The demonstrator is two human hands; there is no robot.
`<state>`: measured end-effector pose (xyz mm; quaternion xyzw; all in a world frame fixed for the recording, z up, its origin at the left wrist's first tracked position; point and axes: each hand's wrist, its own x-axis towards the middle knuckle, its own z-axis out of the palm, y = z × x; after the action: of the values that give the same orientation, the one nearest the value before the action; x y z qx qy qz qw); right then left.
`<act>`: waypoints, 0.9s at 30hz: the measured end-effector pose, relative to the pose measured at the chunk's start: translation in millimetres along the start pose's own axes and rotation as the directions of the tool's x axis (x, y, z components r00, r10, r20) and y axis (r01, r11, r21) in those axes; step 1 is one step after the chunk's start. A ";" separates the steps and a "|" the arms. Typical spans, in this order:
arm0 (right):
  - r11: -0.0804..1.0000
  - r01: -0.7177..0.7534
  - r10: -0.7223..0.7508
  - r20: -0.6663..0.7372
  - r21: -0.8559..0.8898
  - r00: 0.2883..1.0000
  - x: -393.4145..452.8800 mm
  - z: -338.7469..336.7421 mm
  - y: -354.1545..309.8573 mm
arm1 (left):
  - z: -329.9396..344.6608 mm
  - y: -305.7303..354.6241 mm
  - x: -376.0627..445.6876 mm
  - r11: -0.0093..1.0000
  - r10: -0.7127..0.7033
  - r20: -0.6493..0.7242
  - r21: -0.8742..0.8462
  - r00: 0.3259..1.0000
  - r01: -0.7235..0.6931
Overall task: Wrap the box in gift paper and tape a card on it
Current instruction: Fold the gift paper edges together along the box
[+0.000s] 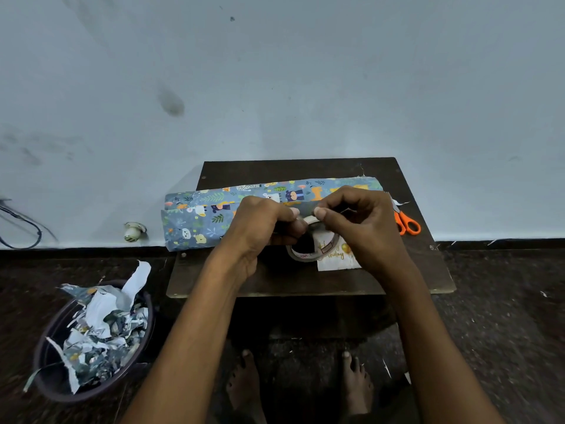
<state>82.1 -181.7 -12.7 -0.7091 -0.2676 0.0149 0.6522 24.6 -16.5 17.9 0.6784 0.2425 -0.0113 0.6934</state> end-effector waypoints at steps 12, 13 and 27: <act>0.971 -0.011 0.012 0.001 -0.239 1.000 -2.5 -13.2 5.3 | -3.2 2.2 -3.1 0.999 -0.028 0.120 0.047 0.992 0.022; 0.958 0.014 -0.012 0.009 -0.286 1.000 -2.1 -13.7 6.0 | -3.3 2.4 -3.1 0.999 -0.030 0.124 0.047 0.992 0.024; 0.930 -0.013 0.022 0.020 -0.367 1.000 -2.5 -12.4 5.2 | -5.8 3.4 -3.8 1.000 -0.029 0.127 0.004 0.991 0.029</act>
<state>86.4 -194.1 -16.5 -0.8205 -0.2671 -0.0208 0.5051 20.5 -12.0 22.6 0.6736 0.2078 -0.0648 0.7063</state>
